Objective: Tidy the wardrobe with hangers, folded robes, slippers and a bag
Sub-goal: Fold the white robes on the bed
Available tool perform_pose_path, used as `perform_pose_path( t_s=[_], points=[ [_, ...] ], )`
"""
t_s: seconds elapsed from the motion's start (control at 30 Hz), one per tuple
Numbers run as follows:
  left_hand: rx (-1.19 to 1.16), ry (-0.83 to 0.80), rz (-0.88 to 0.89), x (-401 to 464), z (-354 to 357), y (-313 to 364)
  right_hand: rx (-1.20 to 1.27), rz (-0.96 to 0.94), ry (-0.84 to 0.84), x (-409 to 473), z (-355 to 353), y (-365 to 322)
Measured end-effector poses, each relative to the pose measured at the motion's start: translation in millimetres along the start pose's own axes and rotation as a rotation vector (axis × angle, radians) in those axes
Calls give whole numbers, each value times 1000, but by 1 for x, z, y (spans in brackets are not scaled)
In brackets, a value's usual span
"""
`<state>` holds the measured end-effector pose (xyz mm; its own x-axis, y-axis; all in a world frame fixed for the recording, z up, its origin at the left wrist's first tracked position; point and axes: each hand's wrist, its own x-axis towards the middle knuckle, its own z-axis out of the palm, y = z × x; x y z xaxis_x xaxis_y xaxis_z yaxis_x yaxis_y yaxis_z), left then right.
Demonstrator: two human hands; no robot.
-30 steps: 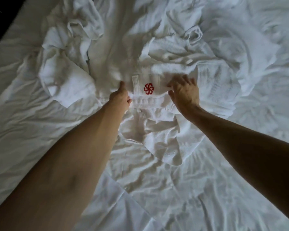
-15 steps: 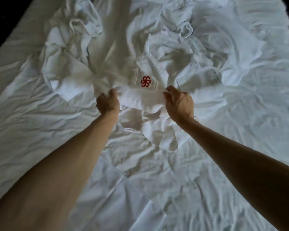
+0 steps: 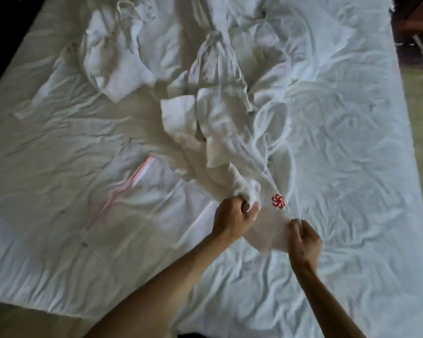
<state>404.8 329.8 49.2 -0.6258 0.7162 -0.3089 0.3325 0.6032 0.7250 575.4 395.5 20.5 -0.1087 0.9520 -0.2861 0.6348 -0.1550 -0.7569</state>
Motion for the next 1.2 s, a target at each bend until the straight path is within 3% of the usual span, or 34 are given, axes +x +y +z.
perform_pose_path(
  t_s=[0.13,0.27,0.4,0.47,0.57,0.73,0.87,1.03,1.13,1.2],
  points=[
    [162,-320,39,-60,66,-11,-67,96,-29,-25,-53,70],
    [208,-450,54,-81,99,-19,-171,104,-70,-24,-66,94],
    [267,-513,37,-98,99,-46,-262,-182,17,-25,-52,86],
    [341,-497,23,-105,91,-65,-223,-328,-35,-25,-37,74],
    [331,-394,-86,-109,75,-90,-135,-294,-99,-23,-12,58],
    [140,7,-449,-93,47,-106,-162,-242,-141,-14,23,50],
    [32,101,-447,-66,45,-90,-208,-314,-186,-6,24,49],
    [-139,-76,-445,-52,63,-102,-300,-780,-487,9,41,17],
    [-127,-160,-389,-55,69,-116,-602,-1137,-837,11,53,-11],
    [-95,-203,-357,-54,69,-119,-784,-1338,-978,12,61,-21]
  ],
)
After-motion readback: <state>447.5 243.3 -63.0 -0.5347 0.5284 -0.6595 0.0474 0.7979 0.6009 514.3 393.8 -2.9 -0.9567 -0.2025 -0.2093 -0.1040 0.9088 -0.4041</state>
